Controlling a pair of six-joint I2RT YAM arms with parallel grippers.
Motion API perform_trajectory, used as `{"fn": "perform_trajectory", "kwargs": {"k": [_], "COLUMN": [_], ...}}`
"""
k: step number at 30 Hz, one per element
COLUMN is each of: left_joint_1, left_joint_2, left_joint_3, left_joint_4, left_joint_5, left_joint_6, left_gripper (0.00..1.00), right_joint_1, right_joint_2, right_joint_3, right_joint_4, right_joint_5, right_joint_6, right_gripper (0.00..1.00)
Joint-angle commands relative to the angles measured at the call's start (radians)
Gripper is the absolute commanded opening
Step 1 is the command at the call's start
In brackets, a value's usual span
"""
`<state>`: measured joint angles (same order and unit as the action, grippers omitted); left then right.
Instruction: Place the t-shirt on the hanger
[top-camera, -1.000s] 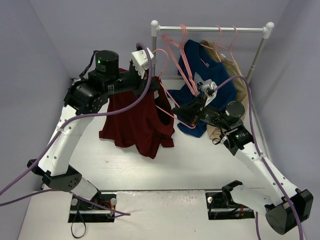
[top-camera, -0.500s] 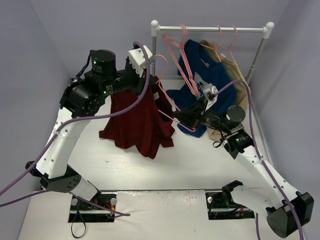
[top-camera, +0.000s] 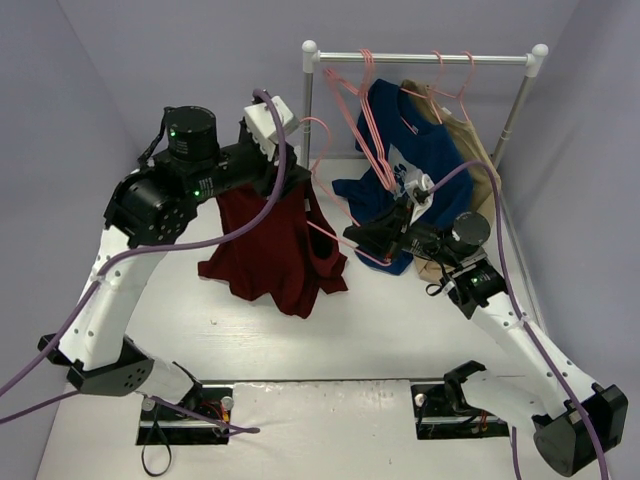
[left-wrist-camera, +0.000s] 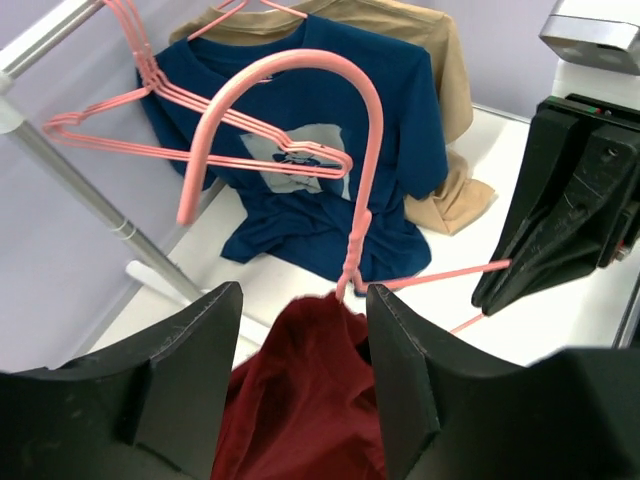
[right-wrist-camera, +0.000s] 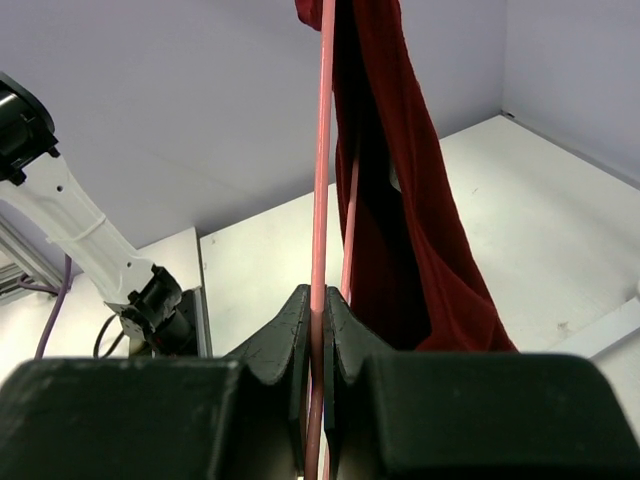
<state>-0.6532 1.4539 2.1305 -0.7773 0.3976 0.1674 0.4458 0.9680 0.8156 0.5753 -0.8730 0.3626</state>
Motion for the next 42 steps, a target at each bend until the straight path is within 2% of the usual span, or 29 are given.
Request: {"fn": "perform_trajectory", "kwargs": {"k": [1,5,9,14,19,29,31,34,36,37,38,41,42], "left_joint_1": [0.024,0.140,0.217,0.228,0.230,0.251,0.264,0.284,0.285,0.287,0.289,0.297,0.300], "left_joint_2": [-0.086,-0.092,-0.076,-0.007,0.016,0.025,0.023,0.022,0.020,0.013,0.007,-0.018,-0.033], "left_joint_3": [-0.021,-0.032,-0.043,-0.018,-0.043,-0.119,-0.129,-0.133,-0.135,-0.140,-0.144,-0.160,-0.171], "left_joint_4": [0.061,0.004,-0.022,-0.108,-0.110,-0.149,-0.149,-0.148,-0.149,-0.149,-0.149,-0.150,-0.151], "left_joint_5": [-0.015,0.062,0.205,0.318,0.392,0.463,0.488,0.526,0.540,0.546,0.549,0.538,0.524], "left_joint_6": [0.042,0.052,0.075,0.141,0.174,0.243,0.245,0.247,0.255,0.260,0.267,0.288,0.302], "left_gripper": [0.48,0.48,0.51,0.55,0.58,0.56,0.54,0.36,0.22,0.08,0.02,0.00,0.00], "right_joint_1": [0.001,0.003,0.002,0.002,0.002,0.002,0.002,0.001,0.001,0.001,0.001,0.000,-0.001], "right_joint_2": [-0.018,-0.010,-0.001,0.014,0.023,0.041,0.046,0.051,0.059,0.062,0.065,0.069,0.069], "right_joint_3": [0.009,0.009,0.016,0.022,0.023,0.056,0.057,0.058,0.059,0.064,0.068,0.080,0.087], "right_joint_4": [0.143,0.143,0.143,0.140,0.132,0.117,0.113,0.107,0.104,0.101,0.095,0.075,0.054], "right_joint_5": [-0.031,-0.042,-0.063,-0.092,-0.116,-0.158,-0.162,-0.165,-0.167,-0.162,-0.156,-0.139,-0.125], "right_joint_6": [-0.021,-0.022,-0.021,-0.022,-0.022,-0.033,-0.036,-0.040,-0.041,-0.042,-0.044,-0.058,-0.068], "right_gripper": [0.00,0.00,0.00,0.00,0.00,0.00,0.00,0.00,0.00,0.00,0.00,0.00,0.03]}}
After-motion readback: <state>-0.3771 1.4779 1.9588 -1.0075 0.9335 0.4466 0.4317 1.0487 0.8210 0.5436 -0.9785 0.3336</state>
